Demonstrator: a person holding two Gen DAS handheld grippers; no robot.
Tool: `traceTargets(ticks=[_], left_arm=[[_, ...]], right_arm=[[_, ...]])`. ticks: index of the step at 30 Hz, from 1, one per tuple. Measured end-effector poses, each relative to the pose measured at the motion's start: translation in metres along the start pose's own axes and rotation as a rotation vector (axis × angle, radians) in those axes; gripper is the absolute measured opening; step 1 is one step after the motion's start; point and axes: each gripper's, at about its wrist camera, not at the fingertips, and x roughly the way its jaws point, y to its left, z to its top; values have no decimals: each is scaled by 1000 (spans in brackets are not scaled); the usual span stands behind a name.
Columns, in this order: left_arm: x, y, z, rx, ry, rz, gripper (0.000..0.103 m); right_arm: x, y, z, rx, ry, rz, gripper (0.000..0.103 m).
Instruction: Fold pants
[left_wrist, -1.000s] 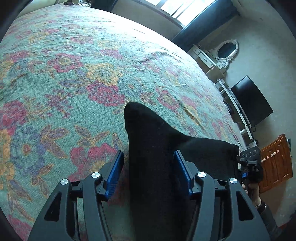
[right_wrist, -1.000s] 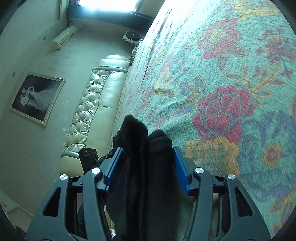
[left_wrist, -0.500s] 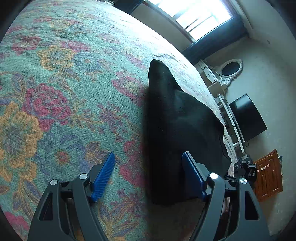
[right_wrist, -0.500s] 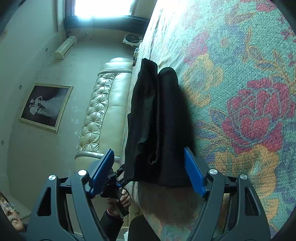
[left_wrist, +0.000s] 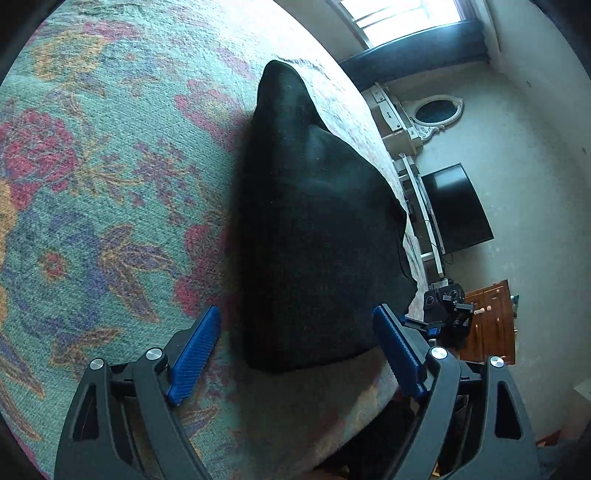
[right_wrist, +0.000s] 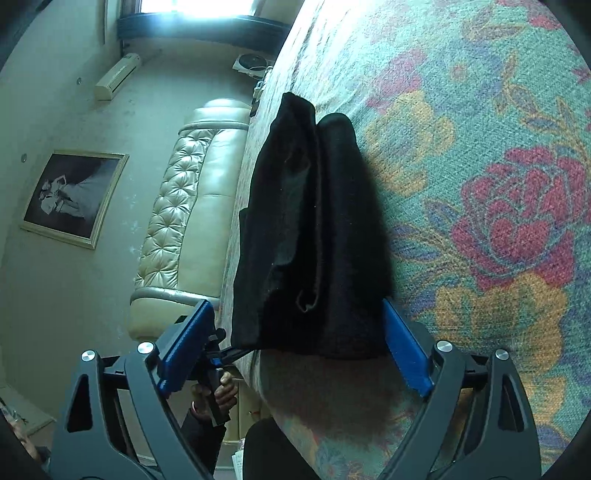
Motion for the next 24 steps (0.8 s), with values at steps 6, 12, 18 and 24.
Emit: traceTargets(ticks=[6,12,18,24], left_arm=[[15,-10,-2,25,-13,25,74],[16,-9,4,65,16,68,50],[20,-9,4,92,4,47,53],[5,-45,-13,196,-107,279,78]], right_arm=[[-5,-18,-7,47,-2,-41,30],[-11,-7,-14,-8,-18,-79,24],[-18,-26,-17,38,-24,-13,28],[-48,-17,-37,37,-87,-91,49]])
